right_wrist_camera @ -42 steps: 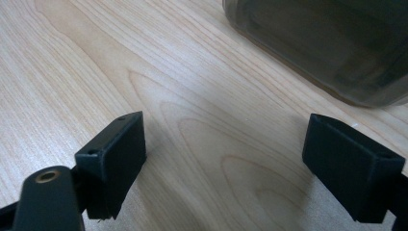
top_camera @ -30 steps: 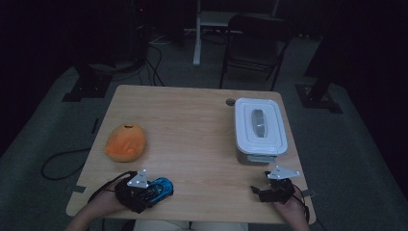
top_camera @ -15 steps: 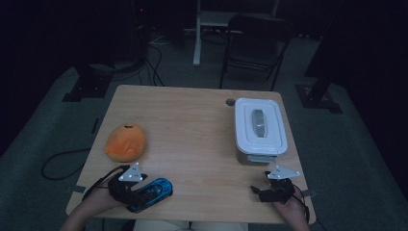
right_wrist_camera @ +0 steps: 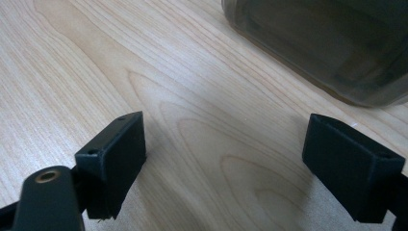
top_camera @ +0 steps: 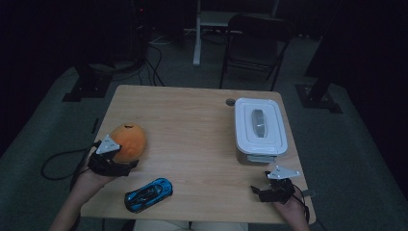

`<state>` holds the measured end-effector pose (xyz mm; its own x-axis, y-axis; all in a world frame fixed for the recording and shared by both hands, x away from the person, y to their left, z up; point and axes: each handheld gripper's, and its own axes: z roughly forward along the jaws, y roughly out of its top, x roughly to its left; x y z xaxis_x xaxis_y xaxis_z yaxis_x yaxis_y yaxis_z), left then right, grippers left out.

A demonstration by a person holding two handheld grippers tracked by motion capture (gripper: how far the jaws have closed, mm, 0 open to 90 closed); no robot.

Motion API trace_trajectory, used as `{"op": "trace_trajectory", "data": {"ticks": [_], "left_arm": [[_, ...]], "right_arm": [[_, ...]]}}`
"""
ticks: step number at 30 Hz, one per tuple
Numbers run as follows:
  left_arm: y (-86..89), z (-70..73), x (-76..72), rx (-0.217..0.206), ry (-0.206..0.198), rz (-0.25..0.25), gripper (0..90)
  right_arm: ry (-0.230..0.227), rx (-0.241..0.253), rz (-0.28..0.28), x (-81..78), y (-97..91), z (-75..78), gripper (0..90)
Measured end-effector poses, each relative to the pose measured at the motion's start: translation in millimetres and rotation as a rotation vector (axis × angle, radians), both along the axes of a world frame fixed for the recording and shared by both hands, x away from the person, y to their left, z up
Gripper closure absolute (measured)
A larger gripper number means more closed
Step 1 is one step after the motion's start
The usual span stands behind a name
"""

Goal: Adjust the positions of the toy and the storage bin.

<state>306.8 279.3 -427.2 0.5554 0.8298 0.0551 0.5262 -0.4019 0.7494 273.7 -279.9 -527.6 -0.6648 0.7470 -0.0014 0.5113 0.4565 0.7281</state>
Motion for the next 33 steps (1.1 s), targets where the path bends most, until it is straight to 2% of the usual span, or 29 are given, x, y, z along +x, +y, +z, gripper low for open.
{"op": "trace_trajectory", "data": {"ticks": [1,3,6,8,10,11,12,14,16,22,26,30,32,33], "left_arm": [[1.6,0.6,2.5,-0.002,-0.001,0.023,10.5],[6.0,1.6,9.5,-0.004,-0.029,0.087,10.5],[11.4,1.1,19.3,-0.013,-0.028,0.130,10.5],[14.9,-0.3,28.1,-0.010,-0.010,0.167,10.5],[17.8,-2.0,35.4,-0.023,0.016,0.181,10.5],[19.6,-3.0,40.2,-0.019,0.015,0.223,10.5],[21.5,-3.6,44.3,-0.032,0.035,0.228,10.5],[22.9,-5.1,50.7,-0.038,0.042,0.267,10.5],[22.3,-7.5,56.6,-0.041,0.071,0.276,10.5],[15.1,-21.6,70.2,-0.016,0.122,0.303,10.5],[10.3,-30.2,72.2,0.017,0.137,0.310,10.5],[8.4,-33.0,71.8,0.049,0.154,0.317,10.6],[8.1,-33.4,71.3,0.058,0.149,0.319,16.3],[7.6,-34.1,69.9,0.060,0.141,0.320,16.3]], "right_arm": [[0.000,0.000,0.000,0.0,0.0,0.0,14.9],[0.000,0.000,0.000,0.0,0.0,0.0,14.8],[0.000,0.000,0.000,0.0,0.0,0.0,14.8],[0.000,0.000,0.000,0.0,0.0,0.0,14.8],[0.000,0.000,0.000,0.0,0.0,0.0,14.8],[0.000,0.000,0.000,0.1,0.0,0.0,14.8],[0.000,0.000,0.000,0.1,0.0,0.0,14.8],[-0.001,0.000,0.000,0.1,-0.1,0.0,14.8],[0.000,0.000,0.000,0.1,0.0,0.0,14.9],[-0.001,0.000,0.000,0.1,-0.1,0.0,14.9],[0.000,0.000,0.000,0.1,0.0,0.0,14.9],[-0.001,0.000,0.000,0.1,-0.1,0.0,14.9],[-0.001,0.000,0.000,0.1,-0.1,0.0,14.8],[-0.001,0.000,0.000,0.1,-0.1,0.0,14.9]]}}
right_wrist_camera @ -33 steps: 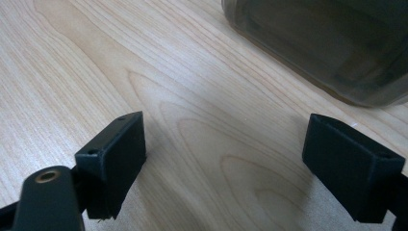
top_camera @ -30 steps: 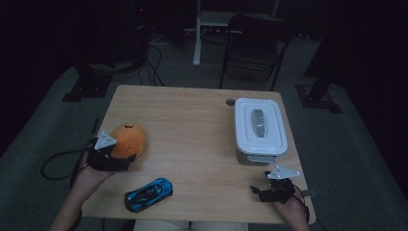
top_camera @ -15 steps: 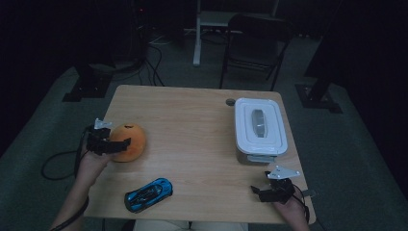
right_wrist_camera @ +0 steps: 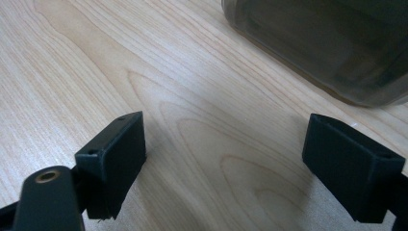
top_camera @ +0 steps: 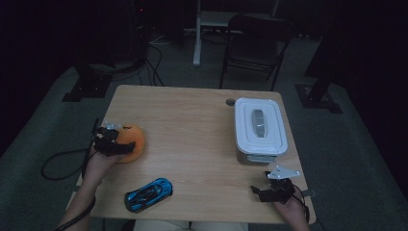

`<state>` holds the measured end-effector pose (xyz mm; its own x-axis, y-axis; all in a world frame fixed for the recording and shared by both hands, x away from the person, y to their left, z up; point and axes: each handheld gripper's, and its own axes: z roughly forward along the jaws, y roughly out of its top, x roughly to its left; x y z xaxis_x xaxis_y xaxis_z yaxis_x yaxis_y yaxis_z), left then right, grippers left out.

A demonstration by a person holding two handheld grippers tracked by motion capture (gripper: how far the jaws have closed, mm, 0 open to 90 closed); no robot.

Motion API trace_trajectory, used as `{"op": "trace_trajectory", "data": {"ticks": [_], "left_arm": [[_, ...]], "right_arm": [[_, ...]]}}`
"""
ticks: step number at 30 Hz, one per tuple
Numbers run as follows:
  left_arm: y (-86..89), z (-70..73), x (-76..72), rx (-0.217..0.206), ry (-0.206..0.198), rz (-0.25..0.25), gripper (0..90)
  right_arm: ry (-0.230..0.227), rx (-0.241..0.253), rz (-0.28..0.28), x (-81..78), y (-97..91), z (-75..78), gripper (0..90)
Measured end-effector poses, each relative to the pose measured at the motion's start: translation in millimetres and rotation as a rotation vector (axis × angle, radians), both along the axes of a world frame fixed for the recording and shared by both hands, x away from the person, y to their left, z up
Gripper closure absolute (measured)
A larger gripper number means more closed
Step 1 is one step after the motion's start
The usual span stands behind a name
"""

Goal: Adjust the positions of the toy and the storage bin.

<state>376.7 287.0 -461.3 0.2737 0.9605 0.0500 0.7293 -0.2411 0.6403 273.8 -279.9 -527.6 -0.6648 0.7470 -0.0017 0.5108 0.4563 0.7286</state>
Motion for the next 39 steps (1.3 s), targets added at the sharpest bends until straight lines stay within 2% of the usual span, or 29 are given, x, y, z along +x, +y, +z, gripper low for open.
{"op": "trace_trajectory", "data": {"ticks": [1,3,6,8,11,14,17,20,25,29,31,33,37,39], "left_arm": [[-1.0,0.0,-1.3,0.009,-0.008,-0.002,23.8],[-2.3,1.9,-5.1,0.015,-0.021,-0.003,31.7],[-1.7,6.8,-12.0,-0.001,-0.052,0.002,43.1],[0.7,11.5,-17.1,-0.024,-0.066,0.011,45.7],[3.9,20.1,-28.1,-0.058,-0.082,-0.005,46.5],[4.2,29.6,-40.8,-0.051,-0.107,-0.013,46.4],[5.5,35.5,-54.0,-0.054,-0.117,-0.026,46.2],[5.0,36.8,-66.9,-0.034,-0.112,-0.053,46.2],[4.4,33.4,-84.2,-0.039,-0.114,-0.065,46.2],[3.1,26.9,-91.9,-0.042,-0.097,-0.071,46.1],[2.6,20.1,-92.5,-0.047,-0.072,-0.084,46.1],[2.9,11.0,-91.1,-0.051,-0.046,-0.076,46.0],[9.1,4.5,-88.8,-0.086,-0.038,-0.069,45.0],[8.8,2.5,-87.8,-0.078,-0.028,-0.079,43.8]], "right_arm": [[0.000,0.000,0.000,0.0,0.0,0.0,14.9],[0.000,0.000,0.000,0.0,0.0,0.0,14.8],[0.000,0.000,0.000,0.0,0.0,0.0,14.9],[0.000,0.000,0.000,0.0,0.0,0.0,14.9],[0.000,0.000,0.000,-0.1,0.0,0.0,14.9],[0.000,0.000,-0.001,-0.1,0.1,0.0,14.9],[0.000,0.000,-0.001,-0.2,0.1,0.1,14.9],[0.000,-0.001,-0.001,-0.3,0.1,0.1,14.9],[0.000,-0.001,-0.001,-0.2,0.1,0.1,14.9],[-0.001,-0.001,0.000,-0.1,0.1,0.0,14.9],[0.003,0.000,-0.003,-0.4,0.2,0.2,14.9],[0.000,0.000,-0.002,-0.2,0.1,0.0,14.9],[-0.001,0.000,-0.001,-0.1,0.0,0.0,14.9],[-0.001,0.000,-0.001,0.1,-0.1,-0.1,14.9]]}}
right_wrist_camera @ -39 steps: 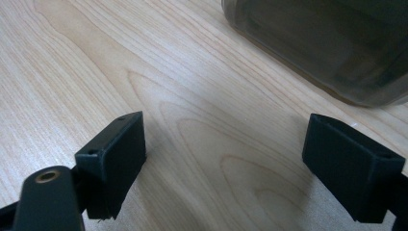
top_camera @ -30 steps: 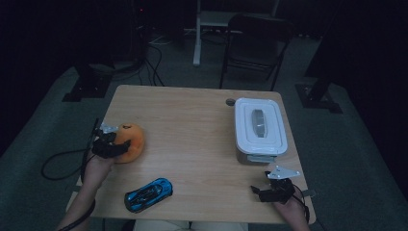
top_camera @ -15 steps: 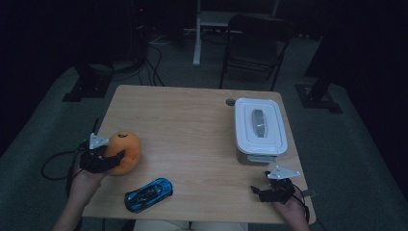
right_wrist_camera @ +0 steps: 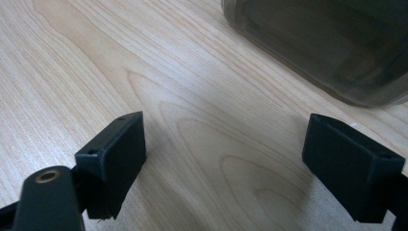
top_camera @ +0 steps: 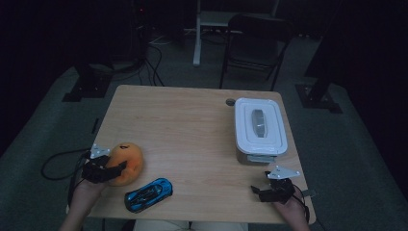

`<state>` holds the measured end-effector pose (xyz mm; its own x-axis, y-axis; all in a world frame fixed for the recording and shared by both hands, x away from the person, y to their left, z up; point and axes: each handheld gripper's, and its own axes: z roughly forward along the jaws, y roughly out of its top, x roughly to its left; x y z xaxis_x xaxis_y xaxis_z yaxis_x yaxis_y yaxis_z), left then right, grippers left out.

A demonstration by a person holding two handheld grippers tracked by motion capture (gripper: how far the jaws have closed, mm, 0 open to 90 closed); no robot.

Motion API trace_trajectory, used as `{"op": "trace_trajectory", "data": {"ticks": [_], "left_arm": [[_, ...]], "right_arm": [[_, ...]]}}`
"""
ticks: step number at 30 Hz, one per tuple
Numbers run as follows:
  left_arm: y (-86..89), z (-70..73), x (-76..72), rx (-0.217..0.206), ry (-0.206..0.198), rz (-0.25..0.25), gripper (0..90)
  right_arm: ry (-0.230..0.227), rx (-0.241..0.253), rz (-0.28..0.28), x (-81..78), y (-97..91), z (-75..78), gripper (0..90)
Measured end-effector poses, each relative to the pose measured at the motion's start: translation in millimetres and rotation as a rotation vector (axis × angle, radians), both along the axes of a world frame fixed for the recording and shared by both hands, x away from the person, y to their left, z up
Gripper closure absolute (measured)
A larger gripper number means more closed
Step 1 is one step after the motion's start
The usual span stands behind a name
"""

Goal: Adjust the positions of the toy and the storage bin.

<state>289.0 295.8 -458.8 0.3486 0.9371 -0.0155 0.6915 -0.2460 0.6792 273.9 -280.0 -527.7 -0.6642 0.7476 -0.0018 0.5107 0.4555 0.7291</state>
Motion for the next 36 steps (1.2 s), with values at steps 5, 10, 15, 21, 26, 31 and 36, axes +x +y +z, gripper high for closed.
{"op": "trace_trajectory", "data": {"ticks": [5,10,15,21,26,31,36], "left_arm": [[0.3,3.7,-0.5,-0.007,0.004,-0.032,31.6],[0.0,10.2,-2.3,0.023,-0.004,-0.097,22.1],[4.9,19.5,-2.3,-0.012,-0.030,-0.094,17.0],[3.8,30.2,-2.0,-0.010,-0.050,-0.097,8.2],[-2.0,39.8,-2.7,-0.046,-0.081,-0.144,0.6],[-19.2,46.4,-3.5,-0.057,-0.130,-0.186,0.6],[-43.3,52.8,-1.0,-0.073,-0.145,-0.238,0.6]], "right_arm": [[0.002,0.002,-0.002,0.0,0.0,0.0,14.8],[0.003,0.002,-0.003,-0.1,0.0,0.1,14.7],[0.003,0.002,-0.004,-0.1,0.1,0.1,14.6],[0.005,0.000,-0.019,0.7,-0.5,0.1,14.0],[0.006,0.000,-0.020,0.8,-0.5,0.0,13.8],[0.007,0.000,-0.028,0.7,-0.3,0.1,13.6],[0.001,-0.004,-0.039,-4.7,-0.1,0.2,13.7]]}}
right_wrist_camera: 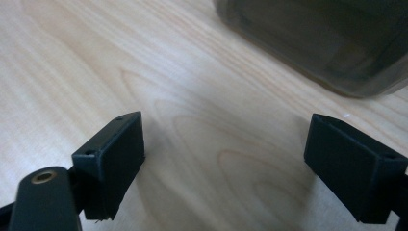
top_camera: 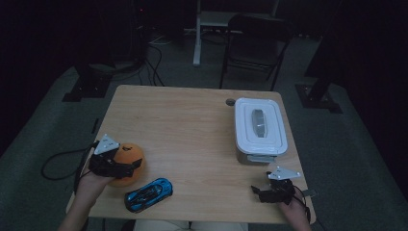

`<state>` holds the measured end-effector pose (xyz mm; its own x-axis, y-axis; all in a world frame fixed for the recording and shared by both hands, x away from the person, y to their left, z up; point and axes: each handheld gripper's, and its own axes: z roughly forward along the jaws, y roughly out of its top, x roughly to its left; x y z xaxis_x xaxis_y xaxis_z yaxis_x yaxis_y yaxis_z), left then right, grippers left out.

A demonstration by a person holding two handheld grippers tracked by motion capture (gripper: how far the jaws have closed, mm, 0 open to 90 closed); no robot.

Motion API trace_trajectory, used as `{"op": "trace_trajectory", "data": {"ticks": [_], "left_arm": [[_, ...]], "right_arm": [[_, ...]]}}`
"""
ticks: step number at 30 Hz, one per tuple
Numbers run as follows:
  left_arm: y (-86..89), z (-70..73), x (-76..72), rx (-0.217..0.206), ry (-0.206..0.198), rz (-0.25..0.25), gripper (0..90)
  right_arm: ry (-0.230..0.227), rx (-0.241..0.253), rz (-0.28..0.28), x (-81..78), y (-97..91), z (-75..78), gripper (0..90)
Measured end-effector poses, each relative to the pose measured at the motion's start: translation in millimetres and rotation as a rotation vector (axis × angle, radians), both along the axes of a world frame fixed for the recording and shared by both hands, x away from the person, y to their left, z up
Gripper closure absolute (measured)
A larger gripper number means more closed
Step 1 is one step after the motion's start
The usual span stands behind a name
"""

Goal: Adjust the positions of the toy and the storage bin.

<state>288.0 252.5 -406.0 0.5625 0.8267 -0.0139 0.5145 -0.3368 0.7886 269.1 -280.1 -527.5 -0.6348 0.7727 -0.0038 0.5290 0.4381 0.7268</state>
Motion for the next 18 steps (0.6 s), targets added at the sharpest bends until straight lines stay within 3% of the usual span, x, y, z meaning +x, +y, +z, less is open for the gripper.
{"op": "trace_trajectory", "data": {"ticks": [5,12,18], "left_arm": [[-28.1,-2.2,10.3,0.006,0.009,-0.062,0.6],[-66.6,-12.6,25.0,-0.009,0.016,-0.154,0.6],[-96.0,-23.3,36.0,-0.020,0.025,-0.205,0.6]], "right_arm": [[-0.029,-0.025,-0.047,-7.4,-9.1,1.5,13.7],[-0.077,0.035,-0.130,-15.6,-29.4,10.3,13.7],[-0.103,0.027,-0.203,-14.3,-45.1,14.5,13.7]]}}
